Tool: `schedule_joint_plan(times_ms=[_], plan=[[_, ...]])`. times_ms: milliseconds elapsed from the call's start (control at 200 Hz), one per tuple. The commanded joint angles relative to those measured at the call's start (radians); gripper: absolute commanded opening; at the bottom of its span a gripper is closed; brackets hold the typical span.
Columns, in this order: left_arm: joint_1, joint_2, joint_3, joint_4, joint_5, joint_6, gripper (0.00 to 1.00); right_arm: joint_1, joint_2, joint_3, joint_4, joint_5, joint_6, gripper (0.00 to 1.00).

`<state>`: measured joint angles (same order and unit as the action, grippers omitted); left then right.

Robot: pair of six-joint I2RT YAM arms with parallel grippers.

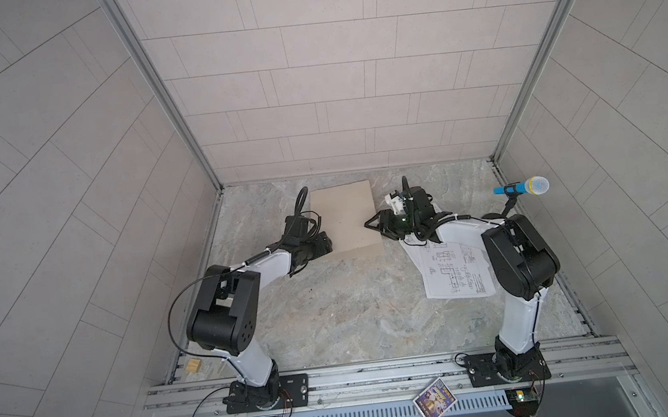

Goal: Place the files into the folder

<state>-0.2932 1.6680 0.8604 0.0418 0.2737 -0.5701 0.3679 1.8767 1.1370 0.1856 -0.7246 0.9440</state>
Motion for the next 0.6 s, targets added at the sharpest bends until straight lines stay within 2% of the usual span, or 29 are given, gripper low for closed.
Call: schedule_joint_plan(times_ms=[0,170,250,375,485,595], plan=[[-0.012,-0.042,-0.034,0.078,0.041,-0.038,0.78,0.014,-0.047,-0.019,0.027,-0.028,0.022,0.53],[-0.031,-0.074,-0.089,0.144,0.057,-0.086,0.78,0.025,-0.088,-0.032,-0.002,0.002,0.008,0.41],[-0.040,-0.090,-0.127,0.178,0.058,-0.108,0.79,0.035,-0.117,-0.022,-0.056,0.031,-0.032,0.39],[-0.043,-0.125,-0.168,0.181,0.054,-0.116,0.79,0.065,-0.156,0.019,-0.177,0.082,-0.109,0.27],[-0.043,-0.188,-0.202,0.154,0.033,-0.106,0.81,0.101,-0.173,0.077,-0.297,0.135,-0.174,0.16],[-0.032,-0.265,-0.205,0.063,-0.031,-0.089,0.86,0.139,-0.184,0.125,-0.397,0.203,-0.228,0.11]])
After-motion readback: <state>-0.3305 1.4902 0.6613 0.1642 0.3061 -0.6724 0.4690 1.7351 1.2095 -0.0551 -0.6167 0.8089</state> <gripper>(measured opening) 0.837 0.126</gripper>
